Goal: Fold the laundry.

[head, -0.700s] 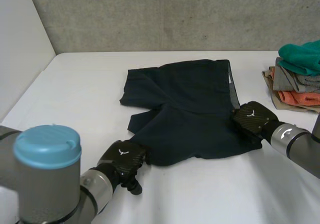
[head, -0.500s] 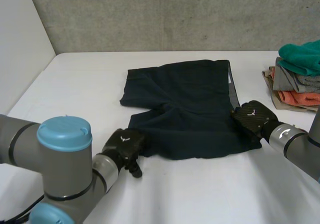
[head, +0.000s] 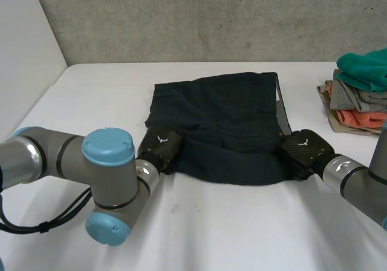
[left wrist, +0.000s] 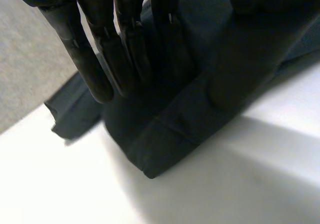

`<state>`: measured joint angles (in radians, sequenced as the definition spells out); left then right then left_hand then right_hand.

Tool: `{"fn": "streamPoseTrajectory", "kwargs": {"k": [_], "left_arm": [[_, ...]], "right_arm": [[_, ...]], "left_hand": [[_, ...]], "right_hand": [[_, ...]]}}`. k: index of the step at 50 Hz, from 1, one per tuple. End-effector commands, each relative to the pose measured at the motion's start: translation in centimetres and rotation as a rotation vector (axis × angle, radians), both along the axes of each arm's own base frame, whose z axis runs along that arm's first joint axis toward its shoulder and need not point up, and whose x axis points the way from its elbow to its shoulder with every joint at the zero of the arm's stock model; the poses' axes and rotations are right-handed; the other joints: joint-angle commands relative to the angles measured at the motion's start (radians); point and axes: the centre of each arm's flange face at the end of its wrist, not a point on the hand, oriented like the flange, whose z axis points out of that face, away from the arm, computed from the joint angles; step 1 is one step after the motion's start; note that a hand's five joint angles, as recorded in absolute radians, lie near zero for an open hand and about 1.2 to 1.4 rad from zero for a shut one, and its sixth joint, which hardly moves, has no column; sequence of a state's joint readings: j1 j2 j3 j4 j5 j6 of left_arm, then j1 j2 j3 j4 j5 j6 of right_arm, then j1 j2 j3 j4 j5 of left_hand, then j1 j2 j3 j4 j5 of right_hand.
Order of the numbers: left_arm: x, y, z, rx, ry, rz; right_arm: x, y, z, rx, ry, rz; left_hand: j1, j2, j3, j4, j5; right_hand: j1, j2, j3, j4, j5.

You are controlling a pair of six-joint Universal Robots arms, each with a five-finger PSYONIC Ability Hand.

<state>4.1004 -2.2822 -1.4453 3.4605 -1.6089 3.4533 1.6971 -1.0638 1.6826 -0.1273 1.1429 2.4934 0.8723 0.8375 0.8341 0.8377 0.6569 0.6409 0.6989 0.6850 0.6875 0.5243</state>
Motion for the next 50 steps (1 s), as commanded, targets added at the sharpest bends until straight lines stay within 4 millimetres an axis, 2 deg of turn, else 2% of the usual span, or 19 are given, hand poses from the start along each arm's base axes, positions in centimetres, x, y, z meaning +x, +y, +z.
{"fn": "streamPoseTrajectory", "kwargs": {"k": [1, 6, 12, 17, 23, 29, 34, 37, 38, 43, 45, 46, 50], "left_arm": [[-0.9, -1.4, 0.6, -0.111, 0.049, -0.005], [-1.1, -1.8, 0.6, -0.168, 0.019, -0.012], [-0.8, -1.0, 0.5, -0.139, -0.008, -0.023], [0.1, 0.2, 3.6, -0.108, -0.011, -0.024], [0.4, 0.8, 5.3, -0.057, 0.022, -0.016], [0.4, 0.8, 6.9, -0.034, 0.080, -0.001], [0.4, 0.6, 7.4, -0.029, 0.102, 0.006], [0.6, 0.6, 8.0, -0.026, 0.114, 0.013], [0.7, 0.7, 8.1, -0.025, 0.116, 0.014], [1.4, 1.9, 9.7, -0.003, 0.093, 0.010], [1.8, 2.5, 10.5, 0.011, 0.082, 0.009], [2.0, 2.9, 10.8, 0.022, 0.073, 0.006], [3.5, 5.1, 12.5, 0.074, 0.032, 0.005]], "right_arm": [[-0.3, 0.4, 2.0, 0.052, -0.038, -0.039], [-0.4, 1.1, 2.1, 0.103, -0.034, -0.026], [-0.3, 1.2, 2.1, 0.101, -0.029, -0.020], [-0.2, 1.0, 2.2, 0.077, -0.018, -0.014], [0.5, 0.5, 1.9, 0.019, -0.031, 0.002], [2.0, 0.3, -0.2, -0.017, -0.026, 0.040], [2.3, -0.4, -1.4, -0.026, -0.027, 0.045], [2.3, -1.0, -1.6, -0.040, -0.024, 0.033], [2.2, -1.3, -1.4, -0.050, -0.024, 0.024], [1.7, -2.0, 0.7, -0.114, -0.024, -0.041], [1.5, -2.0, 2.6, -0.154, -0.032, -0.046], [1.4, -1.5, 5.1, -0.200, -0.035, -0.050], [0.9, 0.8, 9.1, -0.183, -0.025, -0.041]], "left_hand": [[0.491, 0.526, 0.530, 0.526, 0.532], [0.524, 0.559, 0.562, 0.559, 0.565], [0.524, 0.559, 0.562, 0.559, 0.565], [0.524, 0.559, 0.562, 0.559, 0.565], [0.524, 0.559, 0.562, 0.559, 0.565], [0.524, 0.559, 0.562, 0.559, 0.565], [0.524, 0.559, 0.562, 0.559, 0.565], [0.524, 0.559, 0.562, 0.559, 0.565], [0.524, 0.559, 0.562, 0.559, 0.565], [0.524, 0.559, 0.562, 0.559, 0.565], [0.524, 0.559, 0.562, 0.559, 0.565], [0.524, 0.559, 0.562, 0.559, 0.565], [0.524, 0.559, 0.562, 0.559, 0.565]], "right_hand": [[-0.171, -0.229, -0.215, -0.218, -0.229], [-0.248, -0.305, -0.292, -0.294, -0.305], [-0.286, -0.344, -0.330, -0.332, -0.344], [-0.280, -0.338, -0.324, -0.327, -0.338], [-0.262, -0.320, -0.306, -0.309, -0.320], [-0.227, -0.285, -0.271, -0.274, -0.285], [0.048, -0.010, 0.004, 0.002, -0.010], [0.599, 0.541, 0.555, 0.552, 0.541], [0.754, 0.696, 0.710, 0.707, 0.696], [0.755, 0.697, 0.711, 0.709, 0.697], [0.755, 0.697, 0.711, 0.709, 0.697], [0.755, 0.697, 0.711, 0.709, 0.697], [0.755, 0.697, 0.711, 0.709, 0.697]]}}
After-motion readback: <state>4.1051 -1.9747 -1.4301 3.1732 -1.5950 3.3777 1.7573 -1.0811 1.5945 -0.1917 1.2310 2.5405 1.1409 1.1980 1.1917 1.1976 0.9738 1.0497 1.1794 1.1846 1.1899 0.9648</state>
